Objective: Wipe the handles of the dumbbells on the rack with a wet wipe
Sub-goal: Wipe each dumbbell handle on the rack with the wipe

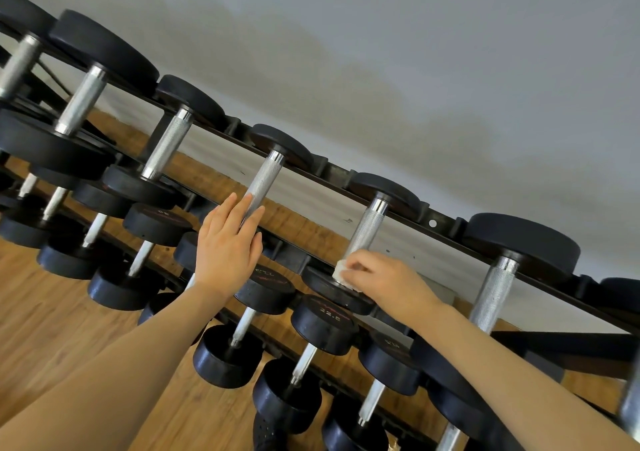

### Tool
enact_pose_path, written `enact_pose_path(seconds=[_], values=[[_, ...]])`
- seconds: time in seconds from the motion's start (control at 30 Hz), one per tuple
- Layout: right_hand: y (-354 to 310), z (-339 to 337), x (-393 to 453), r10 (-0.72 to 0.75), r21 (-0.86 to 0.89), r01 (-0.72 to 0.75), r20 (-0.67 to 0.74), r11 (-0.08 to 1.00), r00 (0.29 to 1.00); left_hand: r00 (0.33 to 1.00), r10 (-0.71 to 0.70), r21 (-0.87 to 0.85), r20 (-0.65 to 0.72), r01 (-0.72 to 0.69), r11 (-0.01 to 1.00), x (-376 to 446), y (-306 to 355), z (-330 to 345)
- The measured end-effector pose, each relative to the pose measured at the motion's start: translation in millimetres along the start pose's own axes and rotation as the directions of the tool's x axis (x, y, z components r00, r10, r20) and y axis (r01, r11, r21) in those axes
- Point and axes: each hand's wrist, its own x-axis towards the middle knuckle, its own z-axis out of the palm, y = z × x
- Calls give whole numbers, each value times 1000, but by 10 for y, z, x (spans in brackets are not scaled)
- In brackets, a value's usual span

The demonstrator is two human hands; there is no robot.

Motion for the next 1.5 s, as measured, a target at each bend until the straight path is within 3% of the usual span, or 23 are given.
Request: enact_pose_path(seconds=[0.13, 0.43, 0.5, 0.57, 0.63, 0.8, 0.93, 1.0, 1.2, 1.33, 1.5], values=[[110, 41, -74, 254, 225, -232, -77, 946, 964, 1000, 3, 9, 12, -3, 1000, -1, 6, -14], [105, 122, -91, 14, 208, 7, -98, 978, 995, 1000, 7, 5, 21, -7, 1000, -8, -4, 4], [111, 58, -74, 43, 221, -19, -103, 975, 994, 1000, 22, 16, 19, -22, 1000, -11, -17, 12], [151, 70, -100, -44, 100, 55, -105, 993, 993, 999, 27, 23, 19, -28, 999, -8, -18, 11], [157, 66, -94, -30, 135, 37, -53, 990, 998, 1000, 26, 26, 8, -26, 999, -1, -6, 1], [262, 157, -72, 52, 170, -21, -184, 985, 982, 1000, 25, 27, -7, -24, 999, -5, 0, -13], [163, 249, -97, 89, 421, -54, -62, 906, 994, 1000, -4, 25, 15, 3, 1000, -8, 23, -24], [153, 297, -127, 2, 346, 21, -67, 938, 998, 999, -19, 26, 26, 18, 1000, -8, 39, -29], [201, 211, -101, 45, 359, 31, -202, 933, 978, 999, -27, 38, 35, 25, 999, -6, 45, -30], [203, 265, -118, -3, 365, 20, -47, 931, 999, 999, -39, 37, 33, 38, 999, -7, 63, -30], [368, 239, -86, 70, 291, -1, -225, 957, 972, 998, -43, 31, 40, 42, 999, -5, 56, -18]])
